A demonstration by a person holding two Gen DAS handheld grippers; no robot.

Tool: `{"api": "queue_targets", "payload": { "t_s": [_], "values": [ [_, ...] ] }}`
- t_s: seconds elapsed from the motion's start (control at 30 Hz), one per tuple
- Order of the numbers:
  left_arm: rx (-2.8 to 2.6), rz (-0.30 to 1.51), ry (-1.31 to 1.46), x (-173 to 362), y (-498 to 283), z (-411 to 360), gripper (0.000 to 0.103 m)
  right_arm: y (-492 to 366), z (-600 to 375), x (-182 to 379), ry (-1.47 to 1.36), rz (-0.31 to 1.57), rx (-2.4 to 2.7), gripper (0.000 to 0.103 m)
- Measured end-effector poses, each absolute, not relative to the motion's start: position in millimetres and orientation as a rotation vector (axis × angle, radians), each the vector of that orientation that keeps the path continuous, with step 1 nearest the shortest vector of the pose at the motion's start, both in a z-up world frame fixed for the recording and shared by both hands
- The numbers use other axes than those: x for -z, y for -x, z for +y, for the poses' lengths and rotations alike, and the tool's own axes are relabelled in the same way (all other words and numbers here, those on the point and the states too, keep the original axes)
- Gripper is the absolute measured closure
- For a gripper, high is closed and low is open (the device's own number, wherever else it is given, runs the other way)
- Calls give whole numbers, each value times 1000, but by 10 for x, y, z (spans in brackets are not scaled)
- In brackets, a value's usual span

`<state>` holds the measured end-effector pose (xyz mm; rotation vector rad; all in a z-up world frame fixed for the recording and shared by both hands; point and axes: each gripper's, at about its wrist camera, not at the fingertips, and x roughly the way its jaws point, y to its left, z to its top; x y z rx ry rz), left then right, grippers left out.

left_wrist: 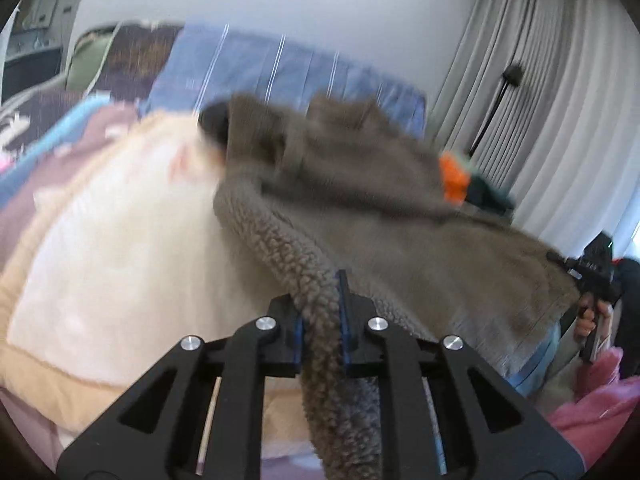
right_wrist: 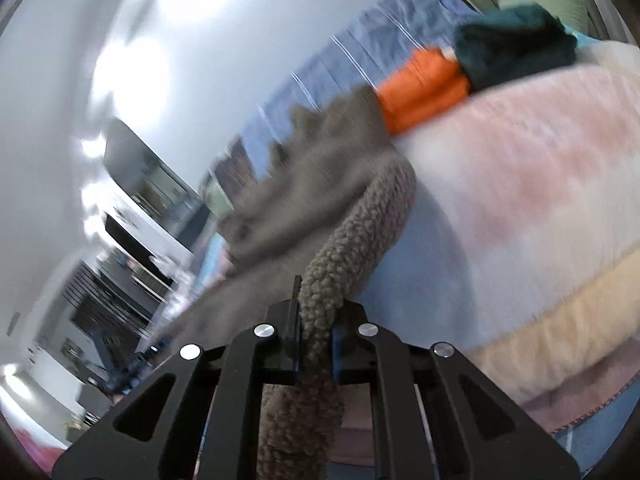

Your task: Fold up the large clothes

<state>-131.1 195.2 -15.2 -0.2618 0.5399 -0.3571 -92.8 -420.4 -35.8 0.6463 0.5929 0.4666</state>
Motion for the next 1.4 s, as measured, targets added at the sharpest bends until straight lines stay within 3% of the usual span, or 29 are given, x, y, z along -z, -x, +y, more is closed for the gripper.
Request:
{"api": "queue_targets", "payload": {
  "t_s": [0.2, 0.43, 0.7, 1.03, 1.23, 1.4],
  "values": [
    [415, 317, 227, -584, 1775, 1896, 91, 1214, -4240, -273, -660, 409, -570, 93],
    [370, 196, 242, -931, 2256, 2091, 90, 1950, -4349, -824, -521, 234, -490, 92],
    [298, 304, 268, -713, 1734, 2037, 90, 1305, -4191, -591, -510, 322, -405, 92],
    [182, 333, 303, -738, 691, 2086, 90, 322, -4059, -595, -462, 280, -217, 92],
    [77, 438, 231, -317, -205, 2031, 90, -538, -3901, -264, -345, 362, -114, 92],
    [11, 687, 207, 672, -861, 2080, 88, -1205, -3884, 662, -302, 638, -13, 92]
  ]
}}
